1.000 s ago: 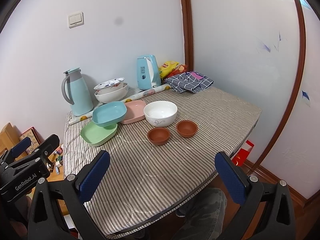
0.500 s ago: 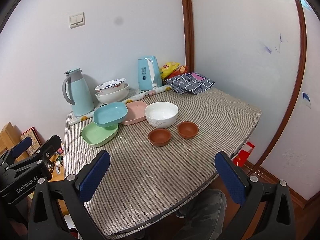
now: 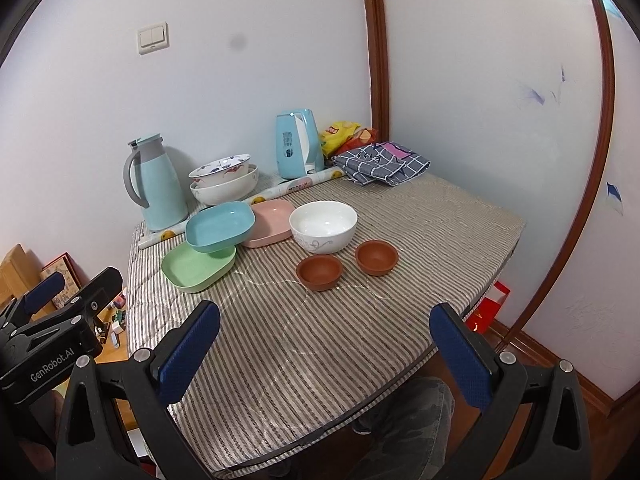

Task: Organize plates and bowls
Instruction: 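Move both grippers to the rim of the light-blue plate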

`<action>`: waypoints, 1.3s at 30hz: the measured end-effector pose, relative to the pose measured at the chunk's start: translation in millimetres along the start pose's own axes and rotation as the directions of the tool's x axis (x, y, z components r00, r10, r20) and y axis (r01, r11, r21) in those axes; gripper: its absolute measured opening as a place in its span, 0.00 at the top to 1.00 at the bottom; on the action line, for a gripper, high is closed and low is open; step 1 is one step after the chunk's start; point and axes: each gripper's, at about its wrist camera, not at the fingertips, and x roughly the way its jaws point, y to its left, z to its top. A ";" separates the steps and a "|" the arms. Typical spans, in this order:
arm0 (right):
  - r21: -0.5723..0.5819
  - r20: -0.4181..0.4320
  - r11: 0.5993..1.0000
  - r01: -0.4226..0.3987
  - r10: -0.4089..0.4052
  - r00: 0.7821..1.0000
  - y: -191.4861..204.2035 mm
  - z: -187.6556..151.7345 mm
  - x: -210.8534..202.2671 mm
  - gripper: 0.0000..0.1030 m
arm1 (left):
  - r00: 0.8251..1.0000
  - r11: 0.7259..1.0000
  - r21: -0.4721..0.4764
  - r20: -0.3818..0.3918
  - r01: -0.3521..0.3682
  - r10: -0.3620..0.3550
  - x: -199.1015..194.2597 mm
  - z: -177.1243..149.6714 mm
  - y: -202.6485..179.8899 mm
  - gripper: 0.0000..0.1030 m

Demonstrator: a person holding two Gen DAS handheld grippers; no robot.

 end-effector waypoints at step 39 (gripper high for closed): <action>-0.100 -0.148 0.992 -0.079 0.064 0.987 47.2 65.8 174.7 0.00 | 0.976 0.991 -0.071 -0.197 -0.111 0.095 162.0 49.6 51.4 0.00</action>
